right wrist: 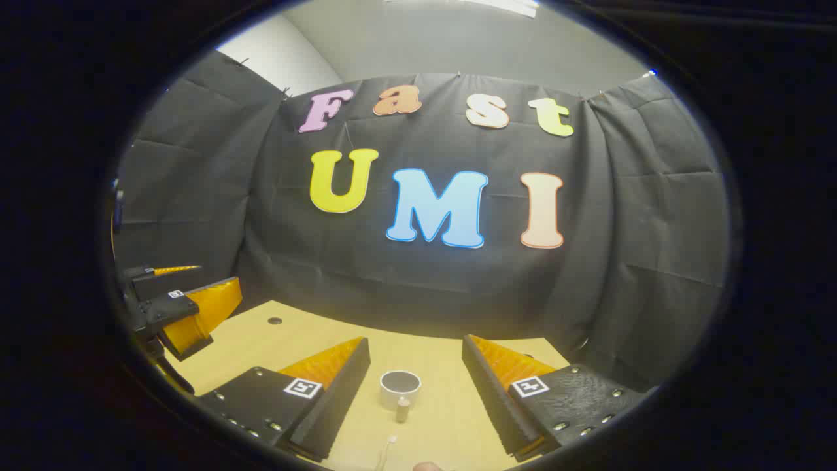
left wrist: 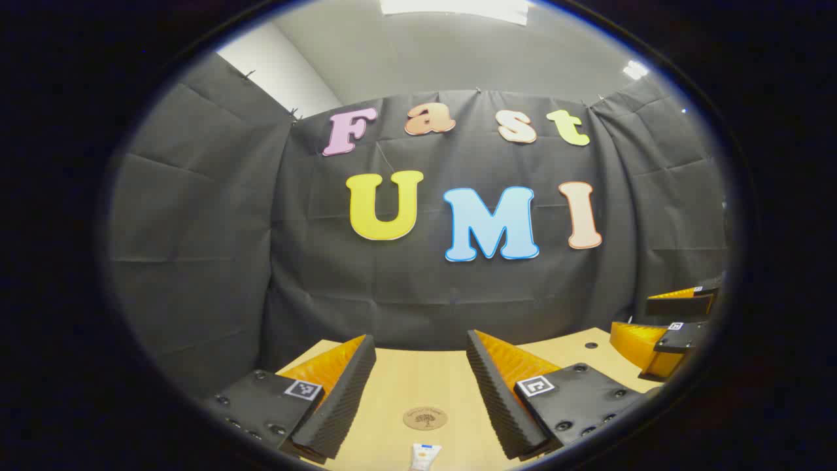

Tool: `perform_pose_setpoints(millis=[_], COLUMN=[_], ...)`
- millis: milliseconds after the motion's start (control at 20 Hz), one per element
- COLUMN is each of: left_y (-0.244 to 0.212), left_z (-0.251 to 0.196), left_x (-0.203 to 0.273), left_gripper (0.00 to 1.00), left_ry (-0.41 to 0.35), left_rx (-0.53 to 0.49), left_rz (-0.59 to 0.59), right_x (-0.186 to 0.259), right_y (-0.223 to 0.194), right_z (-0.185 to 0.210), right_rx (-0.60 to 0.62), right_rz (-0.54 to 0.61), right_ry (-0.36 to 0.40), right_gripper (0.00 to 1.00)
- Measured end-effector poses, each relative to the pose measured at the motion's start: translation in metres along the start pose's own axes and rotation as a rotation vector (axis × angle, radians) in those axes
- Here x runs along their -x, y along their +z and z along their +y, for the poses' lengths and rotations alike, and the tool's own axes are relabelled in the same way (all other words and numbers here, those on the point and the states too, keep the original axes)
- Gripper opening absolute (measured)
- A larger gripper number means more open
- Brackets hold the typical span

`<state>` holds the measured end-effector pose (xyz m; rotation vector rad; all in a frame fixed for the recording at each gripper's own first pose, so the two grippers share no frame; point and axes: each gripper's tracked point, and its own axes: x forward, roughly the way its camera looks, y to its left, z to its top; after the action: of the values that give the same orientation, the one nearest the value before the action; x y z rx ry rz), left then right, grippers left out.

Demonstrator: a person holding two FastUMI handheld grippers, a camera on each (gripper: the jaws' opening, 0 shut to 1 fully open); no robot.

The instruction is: Put the toothbrush and toothpaste on the desktop into the cup, then pick up the cup and place it on the coaster on the desktop.

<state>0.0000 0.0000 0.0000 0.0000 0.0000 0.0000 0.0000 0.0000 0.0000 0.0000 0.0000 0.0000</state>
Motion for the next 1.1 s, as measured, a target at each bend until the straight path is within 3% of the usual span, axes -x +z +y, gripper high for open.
perform_pose_setpoints(millis=[750, 1100], left_y=[-0.007, -0.029], left_z=[-0.002, -0.012], left_x=[-0.015, -0.025], left_gripper=[0.92, 0.92], left_ry=[-0.054, -0.094], left_rx=[-0.004, -0.009], left_rz=[0.012, 0.083], right_x=[-0.001, -0.008], right_y=[-0.004, -0.024], right_z=[0.004, 0.009], right_rx=[-0.003, -0.011], right_rz=[0.022, 0.099], right_ry=[-0.025, -0.002], right_gripper=[0.9, 0.9])
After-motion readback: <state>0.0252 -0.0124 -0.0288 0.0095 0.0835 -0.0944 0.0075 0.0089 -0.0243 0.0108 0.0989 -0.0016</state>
